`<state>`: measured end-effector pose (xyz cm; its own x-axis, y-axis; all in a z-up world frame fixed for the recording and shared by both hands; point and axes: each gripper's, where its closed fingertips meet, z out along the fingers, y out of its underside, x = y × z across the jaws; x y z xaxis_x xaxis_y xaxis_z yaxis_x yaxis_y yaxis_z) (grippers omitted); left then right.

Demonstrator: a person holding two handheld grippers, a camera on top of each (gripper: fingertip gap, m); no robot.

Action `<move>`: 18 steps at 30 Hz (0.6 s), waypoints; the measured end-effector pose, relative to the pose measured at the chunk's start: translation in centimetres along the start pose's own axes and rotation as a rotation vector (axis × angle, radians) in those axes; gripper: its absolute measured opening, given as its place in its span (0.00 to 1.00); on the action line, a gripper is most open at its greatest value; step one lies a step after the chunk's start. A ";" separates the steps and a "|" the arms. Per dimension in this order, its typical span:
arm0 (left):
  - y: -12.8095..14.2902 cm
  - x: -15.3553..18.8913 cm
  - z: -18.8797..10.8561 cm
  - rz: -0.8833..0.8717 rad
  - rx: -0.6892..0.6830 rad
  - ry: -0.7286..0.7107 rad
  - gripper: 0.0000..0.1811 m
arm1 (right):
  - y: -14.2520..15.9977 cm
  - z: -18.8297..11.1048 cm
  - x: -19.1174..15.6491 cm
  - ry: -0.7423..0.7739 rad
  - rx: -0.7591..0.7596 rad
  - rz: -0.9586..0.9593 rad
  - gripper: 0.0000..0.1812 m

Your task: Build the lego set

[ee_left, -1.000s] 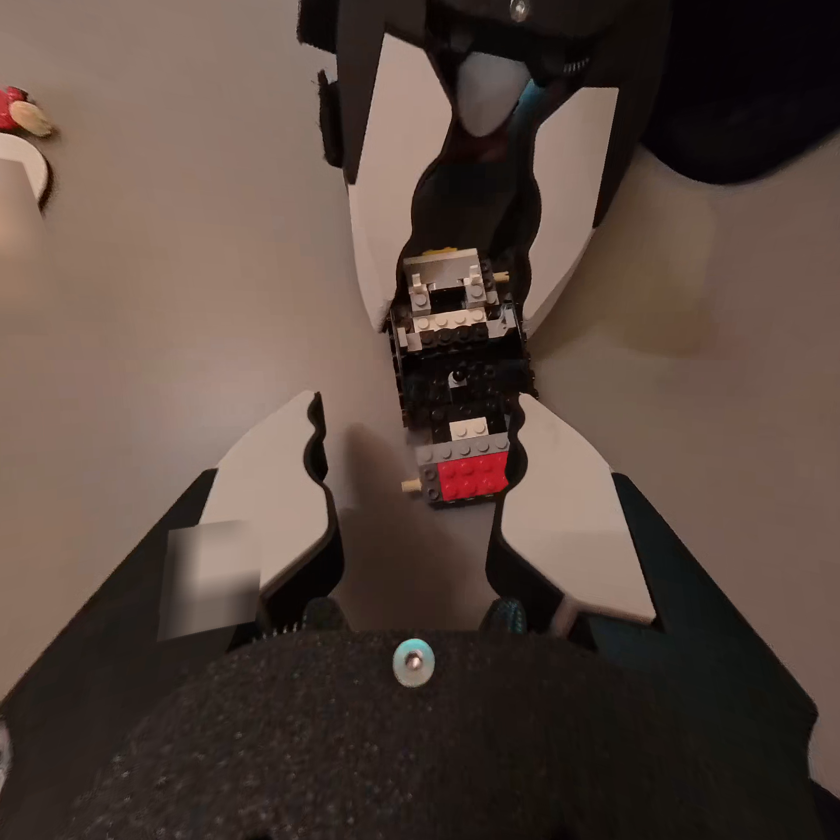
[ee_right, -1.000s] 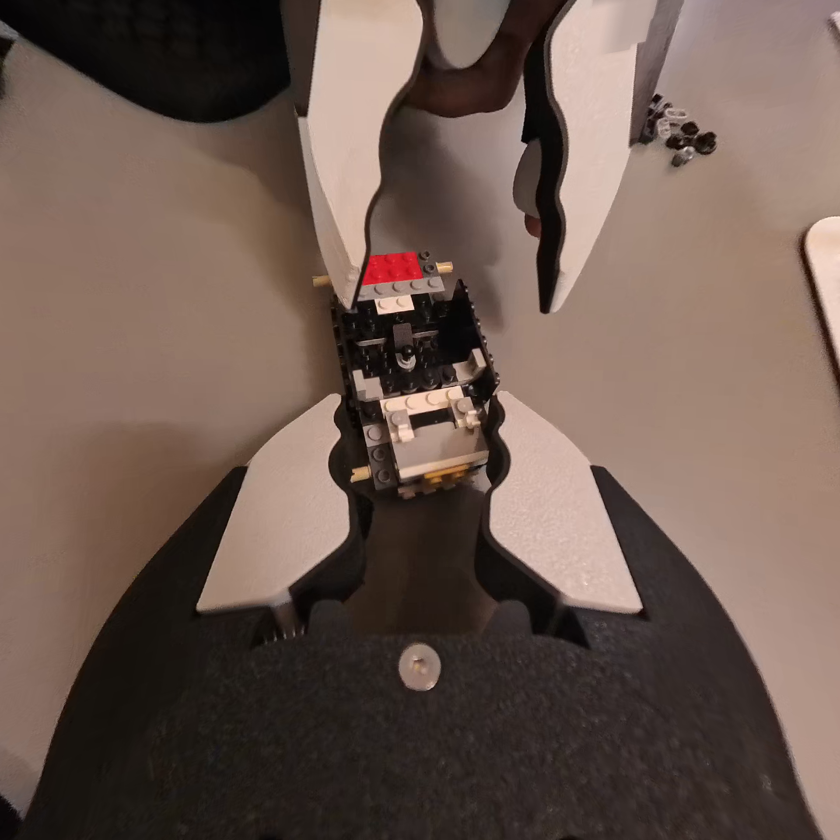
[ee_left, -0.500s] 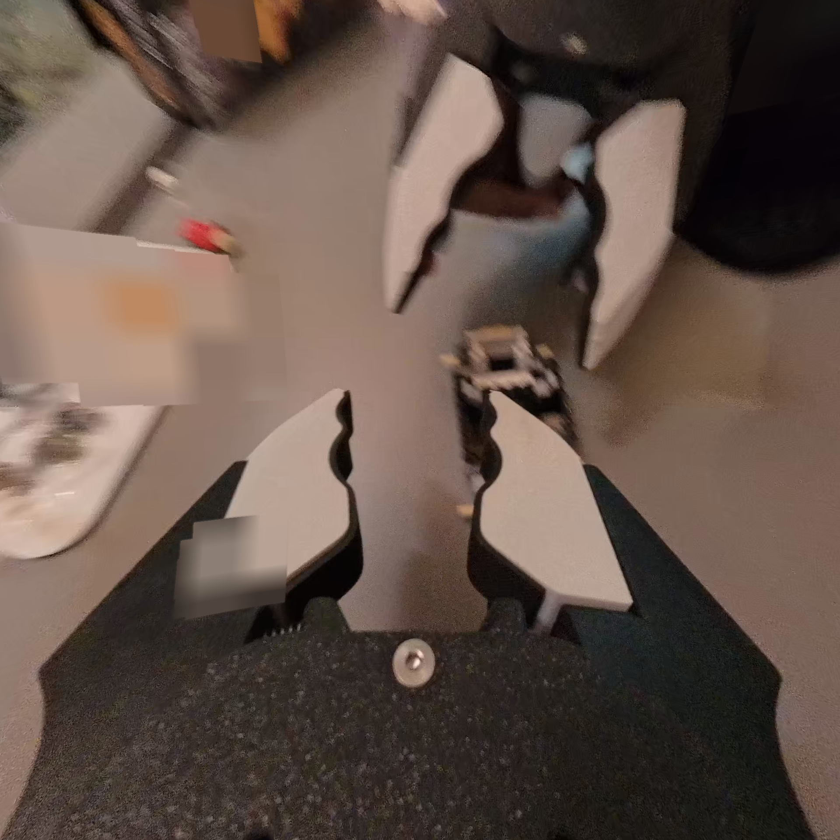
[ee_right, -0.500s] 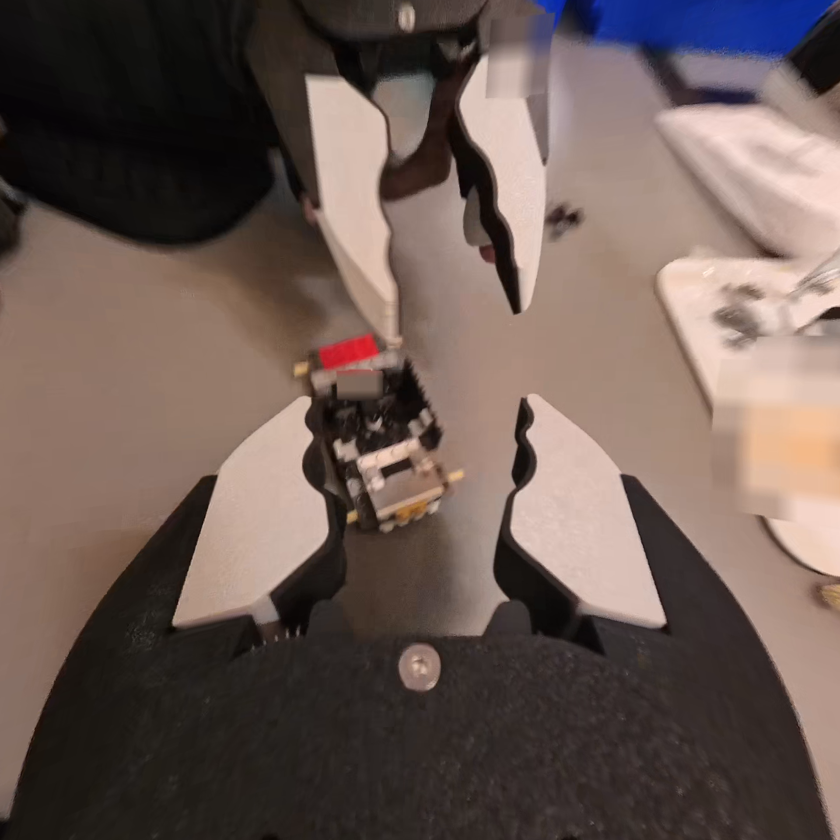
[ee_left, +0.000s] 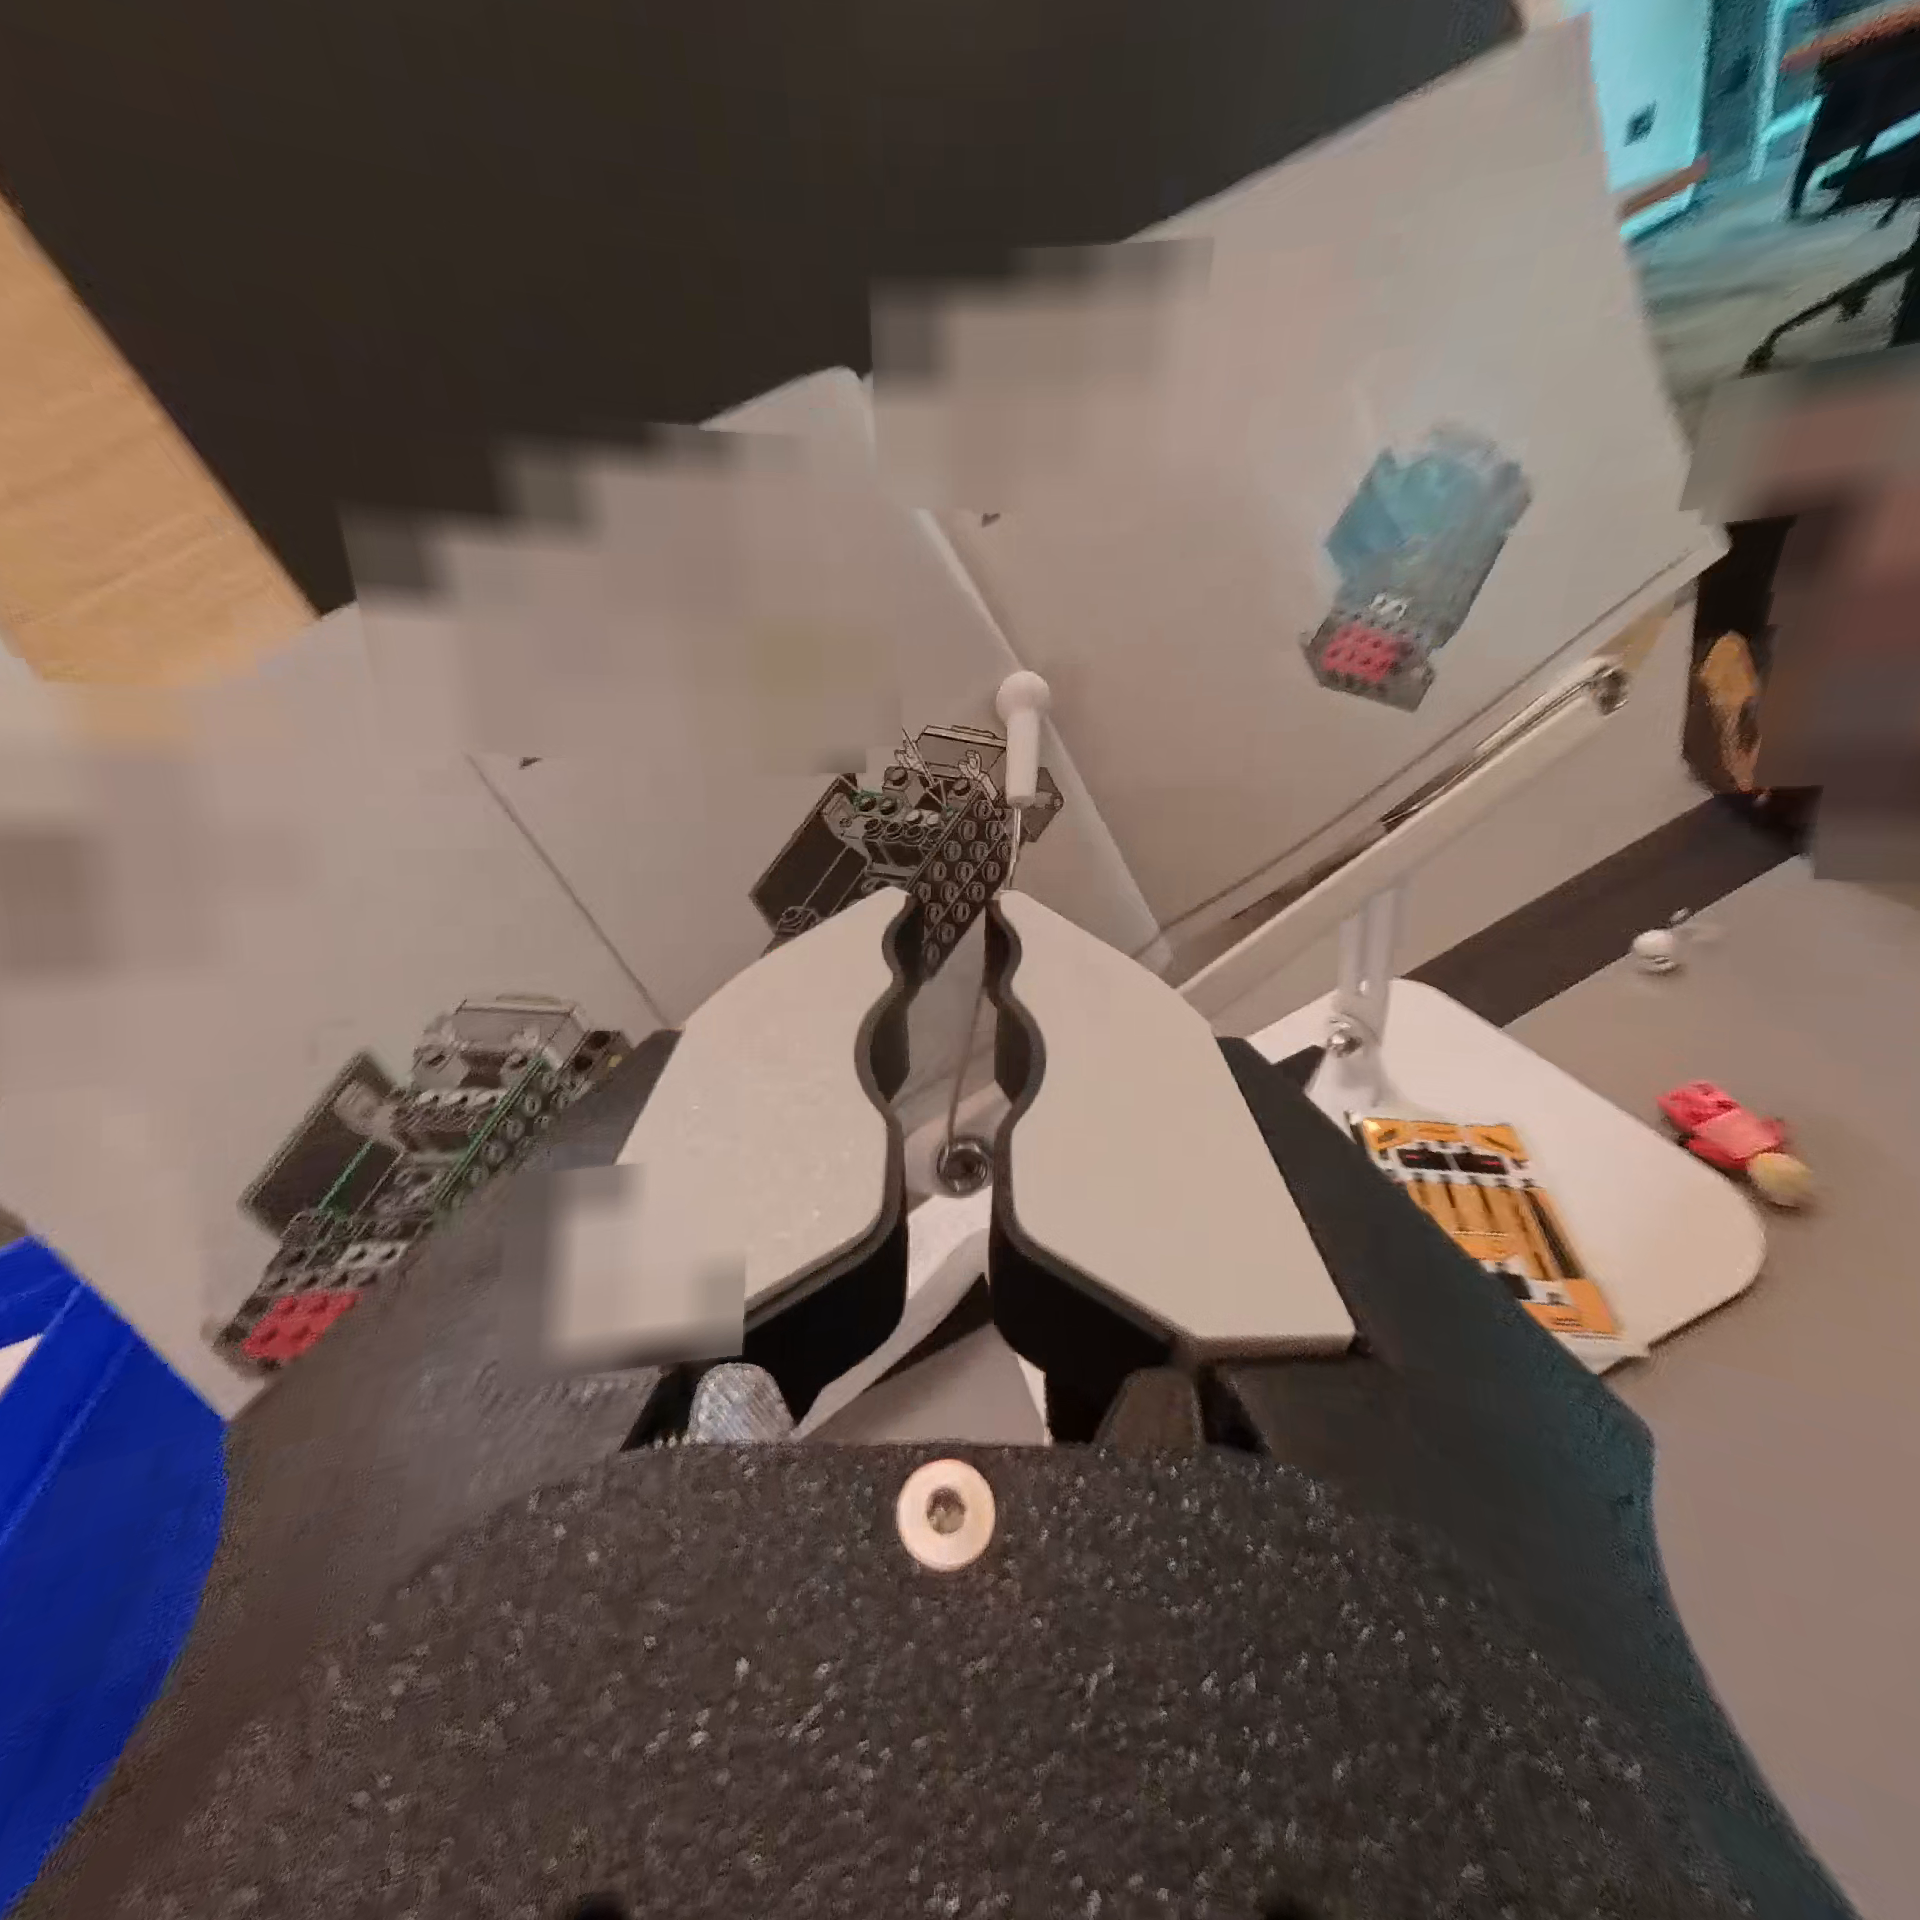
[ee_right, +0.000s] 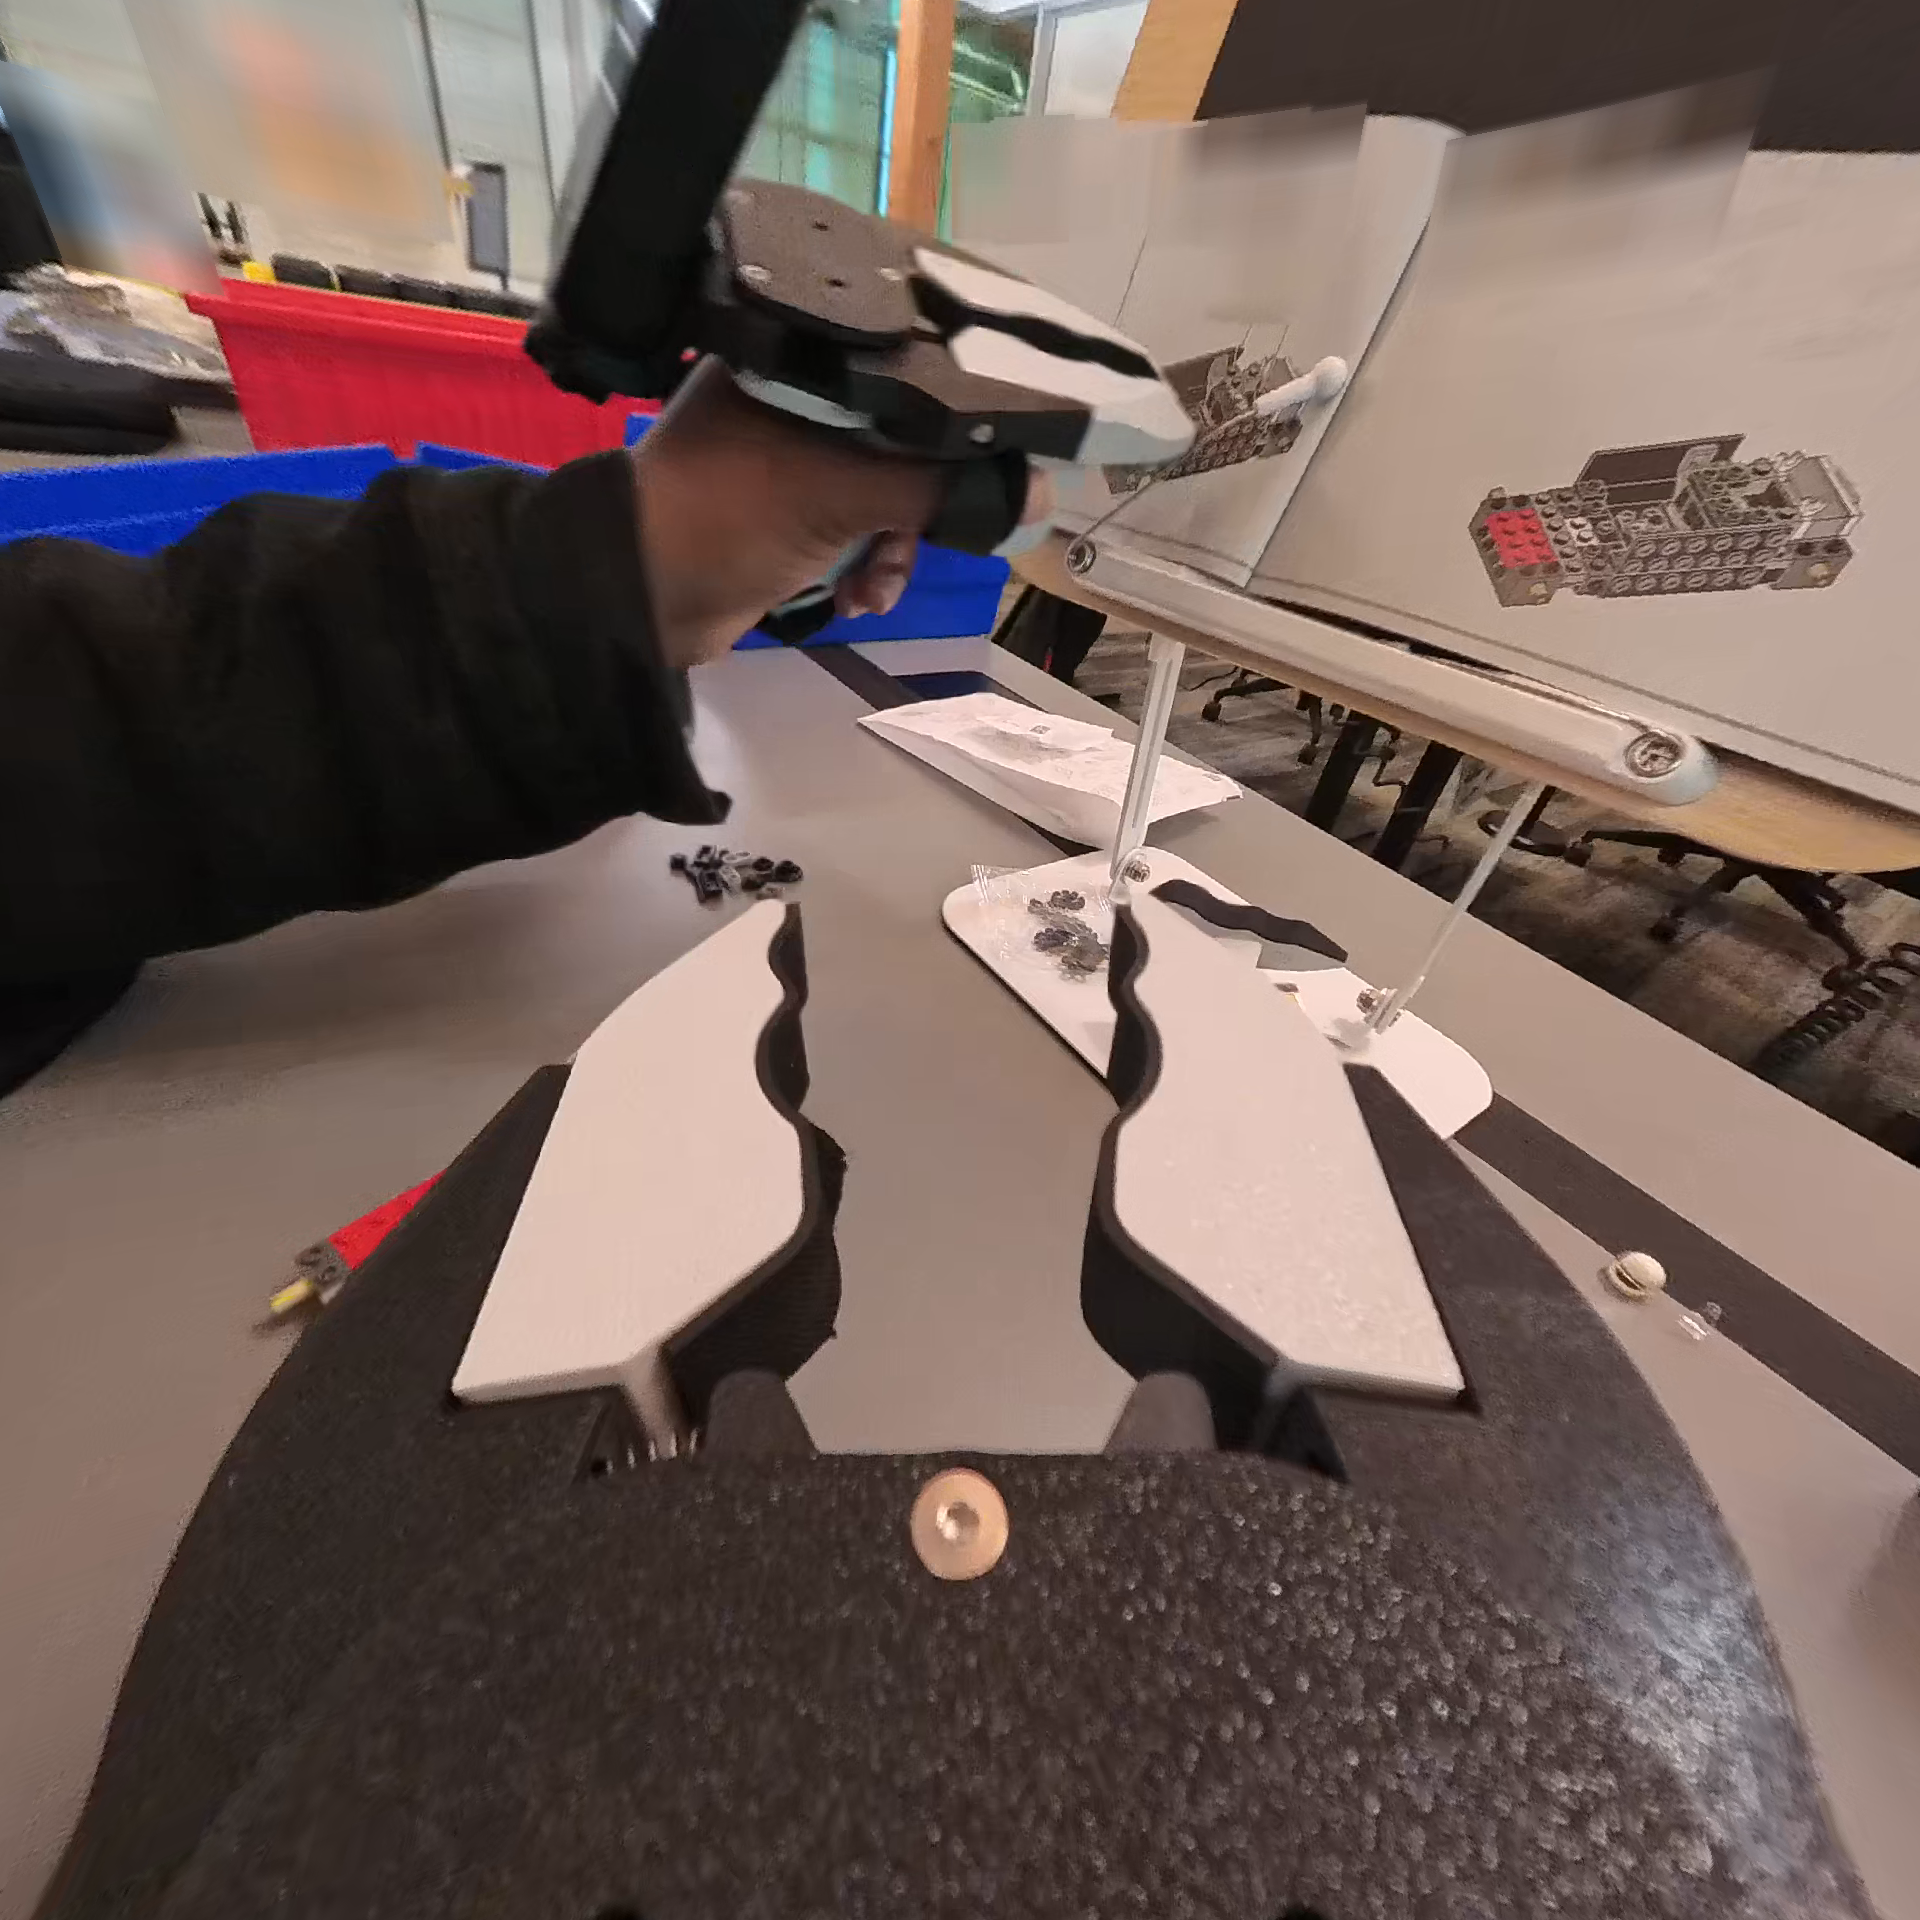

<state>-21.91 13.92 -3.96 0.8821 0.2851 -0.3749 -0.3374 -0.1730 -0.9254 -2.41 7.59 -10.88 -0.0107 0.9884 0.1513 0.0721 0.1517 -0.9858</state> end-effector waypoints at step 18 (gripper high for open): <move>0.8 1.1 1.8 0.153 -0.010 0.046 0.01 | 1.4 0.4 0.0 -0.016 -0.045 0.033 0.29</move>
<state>-21.81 15.77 -5.22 0.8351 0.2109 -0.5081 -0.4659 -0.2200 -0.8570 -2.75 7.80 -12.33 -0.0237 0.9928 0.1173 0.1171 0.1193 -0.9859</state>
